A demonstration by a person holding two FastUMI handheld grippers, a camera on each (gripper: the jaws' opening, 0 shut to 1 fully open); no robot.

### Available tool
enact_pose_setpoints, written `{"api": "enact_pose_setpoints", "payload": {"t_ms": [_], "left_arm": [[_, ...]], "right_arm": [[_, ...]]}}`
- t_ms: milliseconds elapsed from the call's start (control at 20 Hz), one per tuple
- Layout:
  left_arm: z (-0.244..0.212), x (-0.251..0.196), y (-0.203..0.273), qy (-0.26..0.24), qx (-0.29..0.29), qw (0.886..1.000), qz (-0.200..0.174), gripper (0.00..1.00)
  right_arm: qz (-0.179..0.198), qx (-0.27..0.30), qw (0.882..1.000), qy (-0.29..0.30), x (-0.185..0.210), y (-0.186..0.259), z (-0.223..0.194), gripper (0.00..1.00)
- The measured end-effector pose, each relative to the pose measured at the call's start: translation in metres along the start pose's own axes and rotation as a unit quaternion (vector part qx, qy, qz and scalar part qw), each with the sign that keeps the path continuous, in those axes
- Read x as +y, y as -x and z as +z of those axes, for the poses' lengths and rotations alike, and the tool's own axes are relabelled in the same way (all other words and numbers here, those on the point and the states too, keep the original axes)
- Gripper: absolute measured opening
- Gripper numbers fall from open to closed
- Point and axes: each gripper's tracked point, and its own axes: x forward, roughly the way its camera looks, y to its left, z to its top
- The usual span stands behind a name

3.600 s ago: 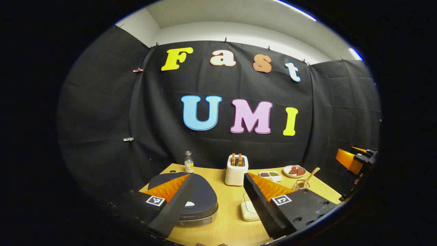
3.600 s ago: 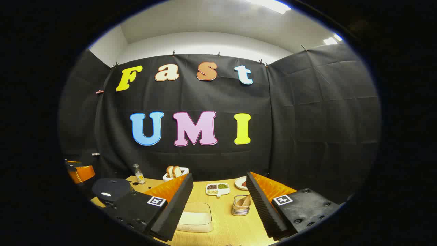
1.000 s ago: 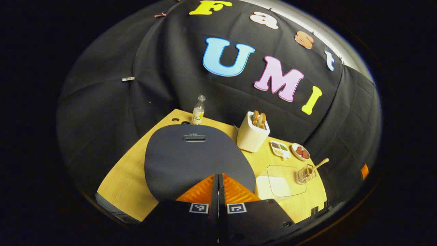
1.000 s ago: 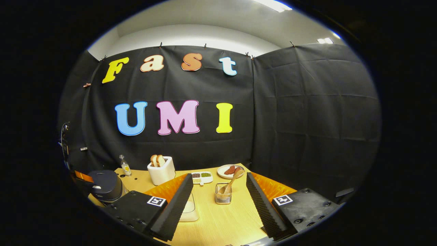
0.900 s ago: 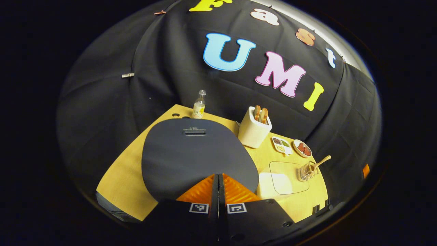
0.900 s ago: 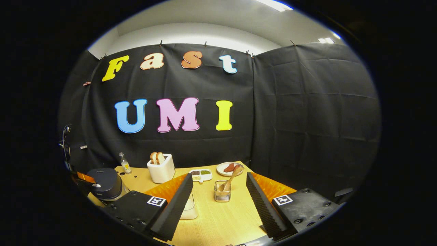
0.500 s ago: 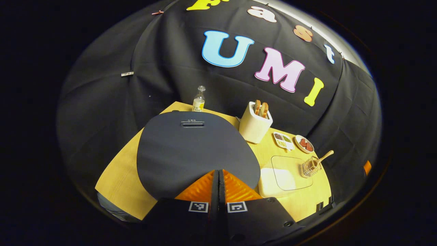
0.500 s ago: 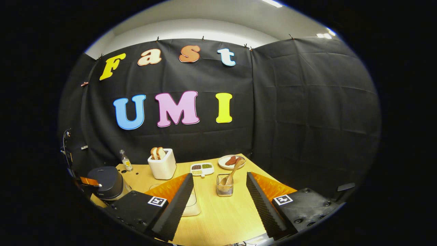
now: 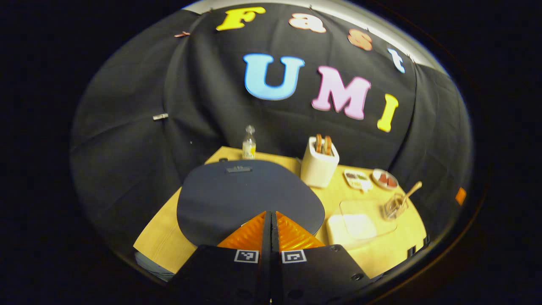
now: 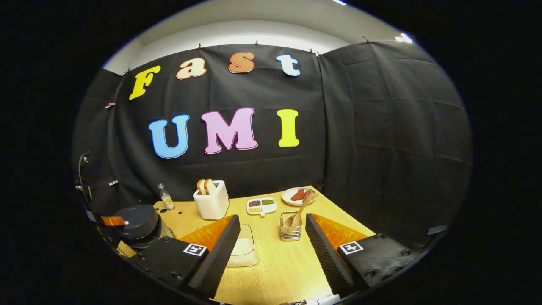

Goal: Close the left gripper, press the button to open the rice cooker; take a wooden spoon from the chopstick holder with the right hand, scoop a spoonful of rice and pour it into the rice cooker, then put the wooden spoon back into the chopstick holder.

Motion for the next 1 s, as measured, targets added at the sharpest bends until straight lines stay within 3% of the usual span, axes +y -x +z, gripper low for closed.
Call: {"api": "enact_pose_setpoints", "payload": {"t_ms": [250,400,550,600,800,1000], "left_arm": [[0.089,0.005,0.035,-0.012,-0.113,0.992,0.048,0.06],[0.092,0.004,0.041,-0.035,-0.115,0.990,0.075,0.04],[0.089,-0.017,0.047,-0.012,-0.121,0.991,0.064,0.19],[0.085,-0.024,0.048,-0.007,-0.121,0.991,0.062,0.19],[0.071,-0.049,0.052,-0.003,-0.112,0.991,0.070,0.86],[0.056,-0.063,0.053,-0.011,-0.096,0.990,0.103,0.96]], "right_arm": [[-0.004,-0.002,1.000,-0.003,-0.016,-0.022,0.011,0.98],[0.000,0.004,1.000,-0.007,-0.022,-0.044,0.012,0.98],[0.004,0.021,1.000,-0.019,-0.032,-0.070,0.006,0.98],[0.004,0.028,0.999,-0.026,-0.036,-0.080,0.004,0.98],[0.000,0.046,0.998,-0.037,-0.055,-0.122,-0.006,0.98],[-0.009,0.079,0.995,-0.056,-0.077,-0.168,-0.024,0.98]]}}
